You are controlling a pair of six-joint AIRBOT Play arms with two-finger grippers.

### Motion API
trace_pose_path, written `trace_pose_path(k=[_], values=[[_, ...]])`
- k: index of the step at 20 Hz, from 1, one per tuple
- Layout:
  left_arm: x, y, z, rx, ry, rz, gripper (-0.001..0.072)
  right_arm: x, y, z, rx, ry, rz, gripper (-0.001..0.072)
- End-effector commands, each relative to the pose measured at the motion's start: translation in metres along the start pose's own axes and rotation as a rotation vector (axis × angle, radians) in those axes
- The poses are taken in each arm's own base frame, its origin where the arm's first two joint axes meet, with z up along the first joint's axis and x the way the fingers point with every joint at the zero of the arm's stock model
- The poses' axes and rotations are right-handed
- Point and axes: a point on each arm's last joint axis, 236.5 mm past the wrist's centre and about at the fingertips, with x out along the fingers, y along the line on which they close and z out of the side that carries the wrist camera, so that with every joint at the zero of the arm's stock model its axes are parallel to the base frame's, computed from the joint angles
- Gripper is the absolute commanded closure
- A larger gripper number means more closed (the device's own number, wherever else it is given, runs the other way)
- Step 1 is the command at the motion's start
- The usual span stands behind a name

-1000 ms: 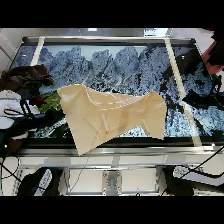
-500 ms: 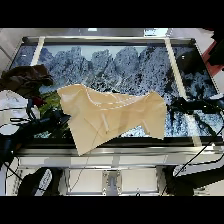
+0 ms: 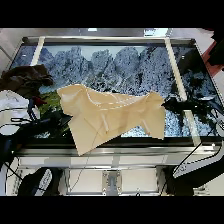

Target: Fold the shirts.

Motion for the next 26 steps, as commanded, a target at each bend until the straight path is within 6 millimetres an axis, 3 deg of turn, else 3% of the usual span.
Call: trace_pose_path(k=[1, 2, 3, 4, 6, 7, 10, 13, 16, 18, 20, 21, 26], values=[[0.000, 0.014, -0.026, 0.012, 0.103, 0.046, 0.0473, 0.019, 0.008, -0.019, -0.070, 0.088, -0.027, 0.0403], [0.002, 0.022, -0.039, -0.033, 0.142, 0.058, 0.0474, 0.022, 0.011, -0.021, -0.080, 0.098, -0.027, 0.0478], [0.006, 0.031, -0.054, -0.090, 0.178, 0.065, 0.0473, 0.022, 0.013, -0.021, -0.076, 0.098, -0.018, 0.0662], [0.010, 0.042, -0.067, -0.146, 0.201, 0.077, 0.0471, 0.021, 0.014, -0.020, -0.069, 0.094, -0.010, 0.0678], [0.017, 0.060, -0.087, -0.253, 0.223, 0.093, 0.0312, 0.017, 0.016, -0.023, -0.052, 0.104, 0.012, 0.0679], [0.020, 0.067, -0.093, -0.288, 0.223, 0.105, 0.0285, 0.014, 0.016, -0.026, -0.043, 0.115, 0.025, 0.0679], [0.019, 0.069, -0.103, -0.298, 0.260, 0.107, 0.0285, 0.007, 0.020, -0.035, -0.028, 0.151, 0.060, 0.0679], [0.010, 0.071, -0.128, -0.327, 0.367, 0.140, 0.0286, 0.004, 0.025, -0.038, -0.031, 0.163, 0.076, 0.0679], [0.001, 0.098, -0.141, -0.275, 0.414, 0.258, 0.0293, 0.000, 0.030, -0.038, -0.043, 0.163, 0.084, 0.0679], [-0.003, 0.114, -0.140, -0.239, 0.406, 0.323, 0.0297, -0.002, 0.032, -0.037, -0.050, 0.157, 0.083, 0.0678], [-0.001, 0.119, -0.133, -0.228, 0.373, 0.338, 0.0311, -0.003, 0.033, -0.037, -0.052, 0.155, 0.083, 0.0678], [-0.001, 0.122, -0.130, -0.221, 0.360, 0.347, 0.0365, -0.003, 0.033, -0.037, -0.051, 0.155, 0.083, 0.0678], [0.001, 0.132, -0.118, -0.205, 0.303, 0.380, 0.0367, -0.003, 0.033, -0.037, -0.051, 0.154, 0.083, 0.0679]])
